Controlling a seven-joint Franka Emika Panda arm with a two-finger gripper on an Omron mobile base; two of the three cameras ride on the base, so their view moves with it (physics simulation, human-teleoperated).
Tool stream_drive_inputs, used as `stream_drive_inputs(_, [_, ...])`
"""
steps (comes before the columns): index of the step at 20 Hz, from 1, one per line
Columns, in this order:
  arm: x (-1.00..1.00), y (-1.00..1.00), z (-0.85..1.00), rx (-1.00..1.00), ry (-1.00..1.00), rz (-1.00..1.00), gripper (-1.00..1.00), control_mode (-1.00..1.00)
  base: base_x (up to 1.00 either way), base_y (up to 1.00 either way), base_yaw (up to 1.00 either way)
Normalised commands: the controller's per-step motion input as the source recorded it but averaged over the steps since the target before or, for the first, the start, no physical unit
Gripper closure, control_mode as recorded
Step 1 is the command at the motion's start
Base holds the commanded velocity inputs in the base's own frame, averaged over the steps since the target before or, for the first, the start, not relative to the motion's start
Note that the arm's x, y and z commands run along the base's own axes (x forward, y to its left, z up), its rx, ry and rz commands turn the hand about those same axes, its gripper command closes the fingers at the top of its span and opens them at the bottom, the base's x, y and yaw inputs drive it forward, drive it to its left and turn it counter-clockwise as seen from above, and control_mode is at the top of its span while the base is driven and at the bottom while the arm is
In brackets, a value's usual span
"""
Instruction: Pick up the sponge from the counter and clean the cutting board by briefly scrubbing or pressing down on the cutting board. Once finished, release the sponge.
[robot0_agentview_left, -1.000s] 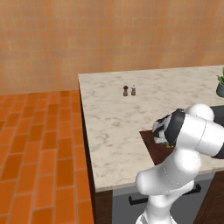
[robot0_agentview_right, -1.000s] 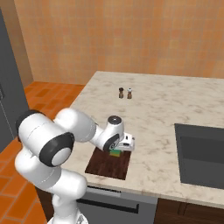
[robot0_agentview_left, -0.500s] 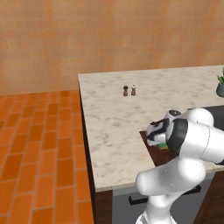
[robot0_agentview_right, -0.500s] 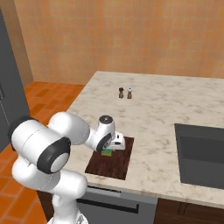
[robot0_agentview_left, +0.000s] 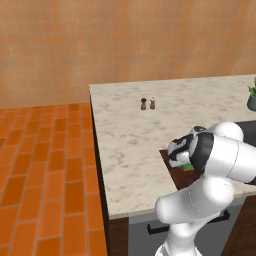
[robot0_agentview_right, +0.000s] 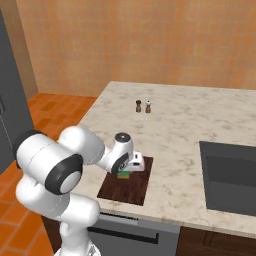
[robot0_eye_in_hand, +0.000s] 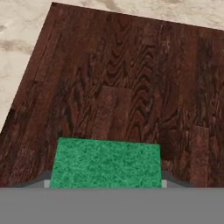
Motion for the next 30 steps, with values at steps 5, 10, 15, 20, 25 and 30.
stream_drive_inputs(5, [-0.16,-1.00,-0.05,0.00,0.02,0.00,1.00,-1.00,0.00,0.00,0.00])
stream_drive_inputs(10, [-0.01,-0.49,0.00,0.00,0.00,0.00,1.00,-1.00,0.00,0.00,0.00])
stream_drive_inputs(15, [-0.14,0.28,-0.02,0.00,0.00,0.00,1.00,-1.00,0.00,0.00,0.00])
stream_drive_inputs(20, [-0.21,0.68,-0.02,0.00,-0.01,0.00,1.00,-1.00,0.00,0.00,0.00])
stream_drive_inputs(25, [-0.11,0.68,-0.08,0.00,0.00,0.00,1.00,-1.00,0.00,0.00,0.00])
stream_drive_inputs(30, [0.05,0.44,-0.07,0.00,-0.01,0.00,1.00,-1.00,0.00,0.00,0.00])
